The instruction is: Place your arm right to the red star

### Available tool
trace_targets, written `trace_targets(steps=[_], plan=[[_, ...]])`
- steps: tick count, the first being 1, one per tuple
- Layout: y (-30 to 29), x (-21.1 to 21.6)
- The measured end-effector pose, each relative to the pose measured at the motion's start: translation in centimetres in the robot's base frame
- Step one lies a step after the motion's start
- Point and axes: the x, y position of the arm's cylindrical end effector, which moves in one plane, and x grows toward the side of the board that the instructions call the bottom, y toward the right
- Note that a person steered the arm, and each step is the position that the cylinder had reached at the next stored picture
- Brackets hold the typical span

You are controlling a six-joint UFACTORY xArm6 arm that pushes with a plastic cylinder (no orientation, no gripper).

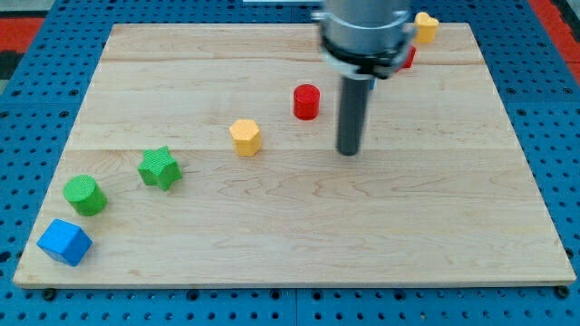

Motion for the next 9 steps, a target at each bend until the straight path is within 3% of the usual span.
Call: trace_targets(steps=[1, 5, 7, 9], plan=[[4.7, -0.5], [5.2, -6.7], [5.2, -6.8], [5.6, -4.3]])
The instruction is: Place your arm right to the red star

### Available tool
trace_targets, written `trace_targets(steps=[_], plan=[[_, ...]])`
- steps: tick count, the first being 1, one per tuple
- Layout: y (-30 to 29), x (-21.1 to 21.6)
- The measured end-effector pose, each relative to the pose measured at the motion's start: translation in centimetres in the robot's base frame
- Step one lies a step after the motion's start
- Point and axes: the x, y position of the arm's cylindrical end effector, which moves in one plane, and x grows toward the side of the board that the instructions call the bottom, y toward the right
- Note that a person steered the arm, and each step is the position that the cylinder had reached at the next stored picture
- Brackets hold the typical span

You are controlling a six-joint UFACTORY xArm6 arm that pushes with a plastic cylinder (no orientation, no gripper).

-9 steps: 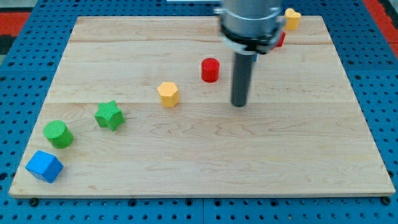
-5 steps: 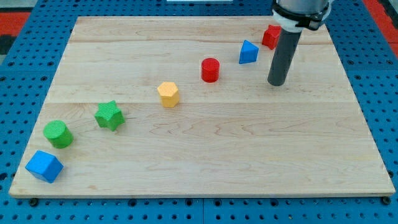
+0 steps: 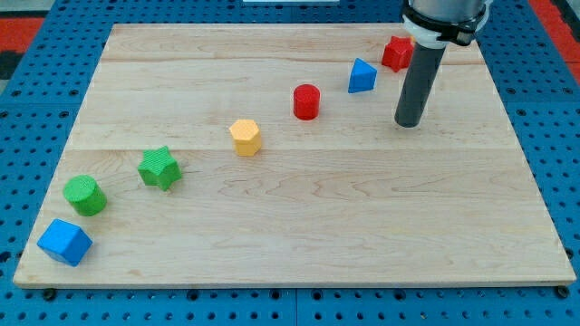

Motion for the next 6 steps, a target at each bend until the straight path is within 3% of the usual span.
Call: trace_targets(steps=[1, 3, 6], plan=[[0.4, 0.0], [5.0, -8.6], [5.2, -13.0]])
